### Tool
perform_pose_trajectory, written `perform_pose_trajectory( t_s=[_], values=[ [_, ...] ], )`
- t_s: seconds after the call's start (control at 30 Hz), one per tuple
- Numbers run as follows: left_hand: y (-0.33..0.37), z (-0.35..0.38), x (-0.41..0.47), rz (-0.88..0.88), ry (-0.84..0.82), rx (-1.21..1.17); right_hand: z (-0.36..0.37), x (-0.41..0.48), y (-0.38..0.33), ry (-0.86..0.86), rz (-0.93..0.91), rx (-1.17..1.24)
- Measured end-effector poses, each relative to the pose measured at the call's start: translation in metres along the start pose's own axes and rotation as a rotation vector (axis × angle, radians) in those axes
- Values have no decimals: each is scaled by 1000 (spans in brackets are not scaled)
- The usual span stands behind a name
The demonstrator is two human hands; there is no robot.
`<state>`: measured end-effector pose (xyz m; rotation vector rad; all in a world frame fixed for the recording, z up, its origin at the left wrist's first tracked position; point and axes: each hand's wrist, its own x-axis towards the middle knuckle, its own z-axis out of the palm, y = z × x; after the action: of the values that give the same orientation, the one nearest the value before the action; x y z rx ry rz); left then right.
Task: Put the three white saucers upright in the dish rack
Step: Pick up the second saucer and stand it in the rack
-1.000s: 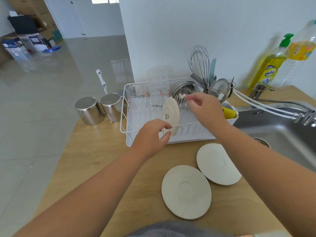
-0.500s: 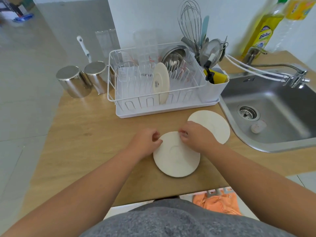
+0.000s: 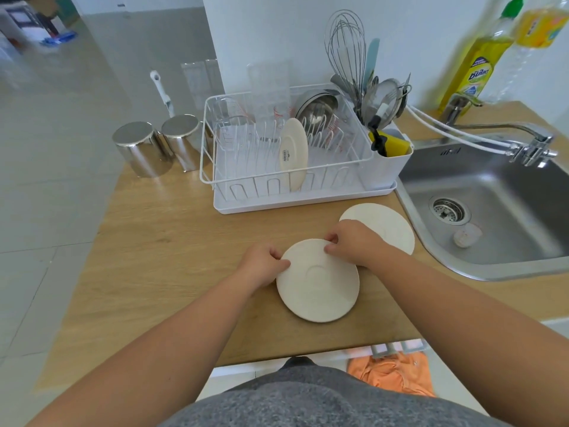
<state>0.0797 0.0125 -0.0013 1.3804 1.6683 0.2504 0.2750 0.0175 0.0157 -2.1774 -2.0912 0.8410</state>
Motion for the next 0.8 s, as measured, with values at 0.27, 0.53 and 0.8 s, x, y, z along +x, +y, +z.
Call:
perform_pose_trajectory(
  t_s=[0.27, 0.53, 0.8],
  values=[
    [23, -42, -16, 132, 0, -136, -57, -3, -27, 59, -93, 167],
    [99, -124, -35, 397, 361, -90, -152, 28, -90, 349, -314, 369],
    [128, -141, 5, 545, 622, -159, -194, 97, -134, 455, -430, 420]
  ],
)
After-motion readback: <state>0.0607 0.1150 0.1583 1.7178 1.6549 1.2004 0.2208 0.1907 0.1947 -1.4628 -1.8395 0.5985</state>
